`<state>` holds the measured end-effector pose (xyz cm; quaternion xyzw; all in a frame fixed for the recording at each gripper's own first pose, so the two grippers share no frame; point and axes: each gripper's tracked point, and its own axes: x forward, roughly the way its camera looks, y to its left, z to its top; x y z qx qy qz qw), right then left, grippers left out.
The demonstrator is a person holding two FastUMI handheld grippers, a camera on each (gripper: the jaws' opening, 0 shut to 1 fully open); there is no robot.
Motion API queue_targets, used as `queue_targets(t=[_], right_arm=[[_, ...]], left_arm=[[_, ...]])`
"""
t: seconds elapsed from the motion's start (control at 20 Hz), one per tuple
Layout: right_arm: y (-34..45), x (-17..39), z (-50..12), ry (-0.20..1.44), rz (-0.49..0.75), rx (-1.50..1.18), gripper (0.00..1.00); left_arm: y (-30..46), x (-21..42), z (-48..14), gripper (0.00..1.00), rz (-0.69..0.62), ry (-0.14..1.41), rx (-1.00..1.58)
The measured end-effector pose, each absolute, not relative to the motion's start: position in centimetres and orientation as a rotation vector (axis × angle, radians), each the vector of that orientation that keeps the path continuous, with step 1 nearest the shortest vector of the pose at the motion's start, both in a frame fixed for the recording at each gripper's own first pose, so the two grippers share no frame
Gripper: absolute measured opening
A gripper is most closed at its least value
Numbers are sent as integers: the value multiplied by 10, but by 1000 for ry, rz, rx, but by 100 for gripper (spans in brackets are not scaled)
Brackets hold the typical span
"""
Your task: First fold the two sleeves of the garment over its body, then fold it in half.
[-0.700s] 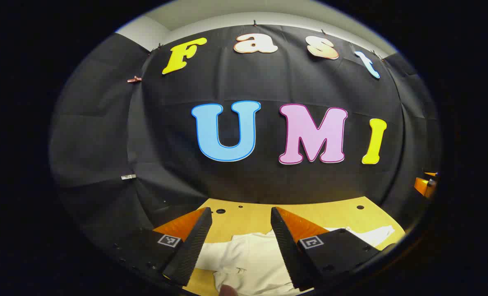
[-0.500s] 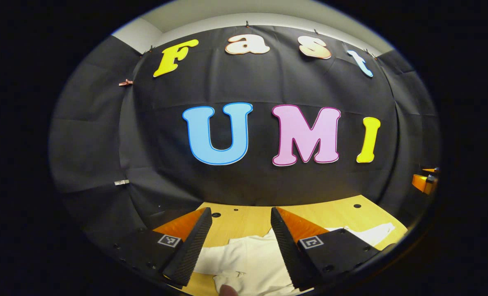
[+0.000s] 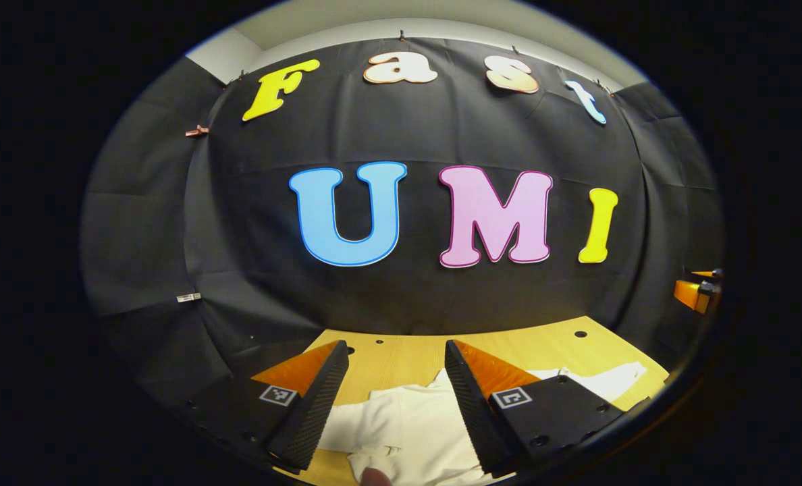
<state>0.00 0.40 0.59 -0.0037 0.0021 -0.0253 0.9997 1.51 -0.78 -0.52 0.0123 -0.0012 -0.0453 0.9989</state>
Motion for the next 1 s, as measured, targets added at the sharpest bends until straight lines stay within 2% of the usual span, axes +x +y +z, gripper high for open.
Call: queue_targets(t=[0.55,0.75,1.0], right_arm=[[-17,1,-15,55,-104,-8,83],[-57,12,-51,129,-162,3,83],[-111,35,-124,281,-211,40,83]], left_arm=[[-15,18,-16,89,-113,16,42],[-24,18,-24,89,-123,36,60],[-40,15,-34,89,-123,72,89]])
